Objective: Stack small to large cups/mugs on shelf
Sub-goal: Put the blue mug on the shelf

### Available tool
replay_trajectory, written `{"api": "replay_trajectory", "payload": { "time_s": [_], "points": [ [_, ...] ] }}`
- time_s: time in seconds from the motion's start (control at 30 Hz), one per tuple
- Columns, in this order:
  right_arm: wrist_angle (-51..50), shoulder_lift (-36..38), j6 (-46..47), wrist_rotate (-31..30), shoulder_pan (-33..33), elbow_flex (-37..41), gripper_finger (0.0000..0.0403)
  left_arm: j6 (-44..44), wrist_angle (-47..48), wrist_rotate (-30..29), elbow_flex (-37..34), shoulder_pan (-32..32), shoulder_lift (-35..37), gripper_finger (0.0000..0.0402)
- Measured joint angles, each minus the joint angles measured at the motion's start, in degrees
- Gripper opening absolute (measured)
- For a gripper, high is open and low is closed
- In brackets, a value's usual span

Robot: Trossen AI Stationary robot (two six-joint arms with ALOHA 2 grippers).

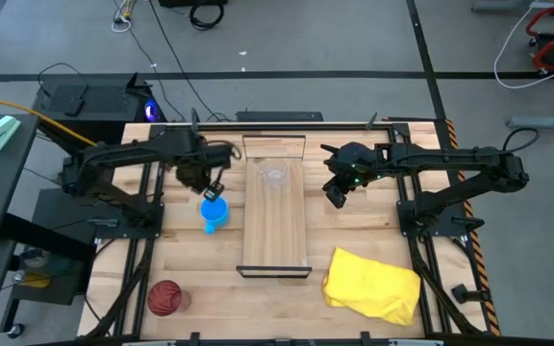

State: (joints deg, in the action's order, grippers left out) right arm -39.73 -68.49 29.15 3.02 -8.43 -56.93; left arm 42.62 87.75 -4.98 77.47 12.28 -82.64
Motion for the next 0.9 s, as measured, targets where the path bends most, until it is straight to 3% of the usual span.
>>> {"api": "replay_trajectory", "payload": {
  "time_s": [0.23, 0.4, 0.57, 0.73, 0.9],
  "points": [
    [-1.85, 0.00, 0.80, 0.01, 0.00, 0.00, 0.0056, 24.31, 0.26, -8.21, -0.02, -9.54, 3.08, 0.0052],
    [-5.03, 0.00, 0.39, 0.01, 0.00, -0.01, 0.0056, 38.12, 0.02, -9.41, -1.29, -17.24, 3.05, 0.0039],
    [-8.31, 0.00, -0.88, 0.01, 0.00, -0.01, 0.0056, 54.30, -1.09, -7.86, -8.89, -24.06, 4.52, 0.0031],
    [-8.43, 0.00, -2.50, 0.01, 0.00, 0.00, 0.0056, 67.76, -12.83, -8.66, -17.20, -26.50, 8.61, 0.0027],
    [-8.28, 0.02, -2.78, 0.01, 0.00, 0.01, 0.0056, 69.15, -23.64, -10.54, -21.79, -26.55, 10.29, 0.0035]
  ]
}}
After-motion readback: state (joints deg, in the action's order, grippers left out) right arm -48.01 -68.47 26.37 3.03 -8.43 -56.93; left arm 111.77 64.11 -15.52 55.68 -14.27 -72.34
